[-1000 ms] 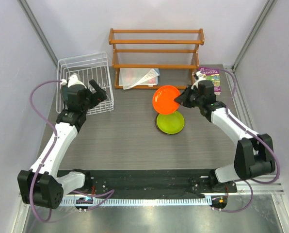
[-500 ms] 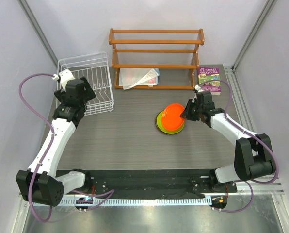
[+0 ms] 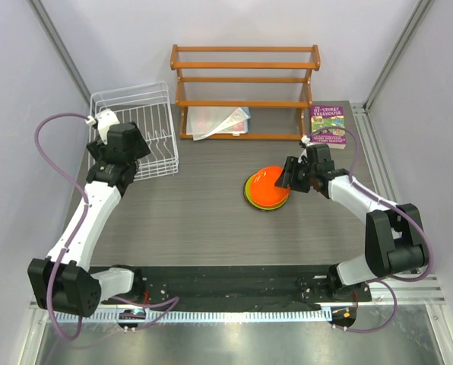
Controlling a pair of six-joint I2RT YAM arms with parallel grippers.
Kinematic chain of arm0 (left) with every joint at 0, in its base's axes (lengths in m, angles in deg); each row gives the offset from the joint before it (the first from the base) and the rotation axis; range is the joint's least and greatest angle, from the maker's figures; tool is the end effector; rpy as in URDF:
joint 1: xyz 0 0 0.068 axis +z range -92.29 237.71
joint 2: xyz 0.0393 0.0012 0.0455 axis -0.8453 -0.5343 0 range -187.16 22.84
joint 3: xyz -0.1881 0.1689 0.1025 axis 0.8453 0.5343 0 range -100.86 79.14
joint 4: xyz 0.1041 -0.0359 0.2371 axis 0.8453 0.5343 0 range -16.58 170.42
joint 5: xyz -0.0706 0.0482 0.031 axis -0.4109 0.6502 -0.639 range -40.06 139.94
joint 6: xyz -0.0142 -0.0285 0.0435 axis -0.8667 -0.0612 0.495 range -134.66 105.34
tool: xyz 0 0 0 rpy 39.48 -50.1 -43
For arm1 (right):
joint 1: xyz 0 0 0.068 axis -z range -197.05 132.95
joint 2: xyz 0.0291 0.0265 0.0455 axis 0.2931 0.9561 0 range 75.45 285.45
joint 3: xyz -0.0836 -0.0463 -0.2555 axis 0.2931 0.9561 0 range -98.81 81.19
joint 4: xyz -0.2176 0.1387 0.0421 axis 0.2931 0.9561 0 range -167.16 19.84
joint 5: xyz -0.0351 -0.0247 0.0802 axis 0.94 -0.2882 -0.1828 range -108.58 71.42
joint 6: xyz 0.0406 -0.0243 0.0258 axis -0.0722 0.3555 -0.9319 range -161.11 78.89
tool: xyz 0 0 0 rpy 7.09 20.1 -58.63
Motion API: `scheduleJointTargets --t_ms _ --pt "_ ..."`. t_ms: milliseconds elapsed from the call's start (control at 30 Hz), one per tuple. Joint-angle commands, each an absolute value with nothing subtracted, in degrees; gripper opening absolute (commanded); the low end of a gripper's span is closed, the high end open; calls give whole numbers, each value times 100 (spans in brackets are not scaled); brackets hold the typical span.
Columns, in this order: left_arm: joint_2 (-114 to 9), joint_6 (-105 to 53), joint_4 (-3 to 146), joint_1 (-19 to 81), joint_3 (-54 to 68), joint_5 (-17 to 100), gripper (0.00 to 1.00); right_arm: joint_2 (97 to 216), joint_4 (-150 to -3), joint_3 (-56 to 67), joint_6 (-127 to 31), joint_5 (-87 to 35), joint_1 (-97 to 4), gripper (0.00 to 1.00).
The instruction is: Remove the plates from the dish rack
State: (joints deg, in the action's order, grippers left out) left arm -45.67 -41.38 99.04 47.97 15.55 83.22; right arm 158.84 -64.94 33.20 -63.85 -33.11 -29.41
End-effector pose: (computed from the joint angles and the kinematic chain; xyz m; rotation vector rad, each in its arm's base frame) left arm 0.2614 -0.0250 0.3453 -0.6291 1.9151 0.2092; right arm 0.2885 0.0724 0.2026 0.1008 2.4485 0.5834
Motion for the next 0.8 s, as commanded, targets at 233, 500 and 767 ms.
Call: scheduleJointTargets --t_ms 233,500,767 --pt "-4985 -4199 9925 4795 1235 8465 100 16131 -5801 2864 -5887 -3415 -2970 67" --pt "-5081 -4059 9908 4795 1138 8702 100 16193 -5449 2705 -5641 -2737 -3137 70" --pt "-5520 -3892 9970 5207 778 8896 100 15957 -5387 2661 -5859 -1992 -3243 72"
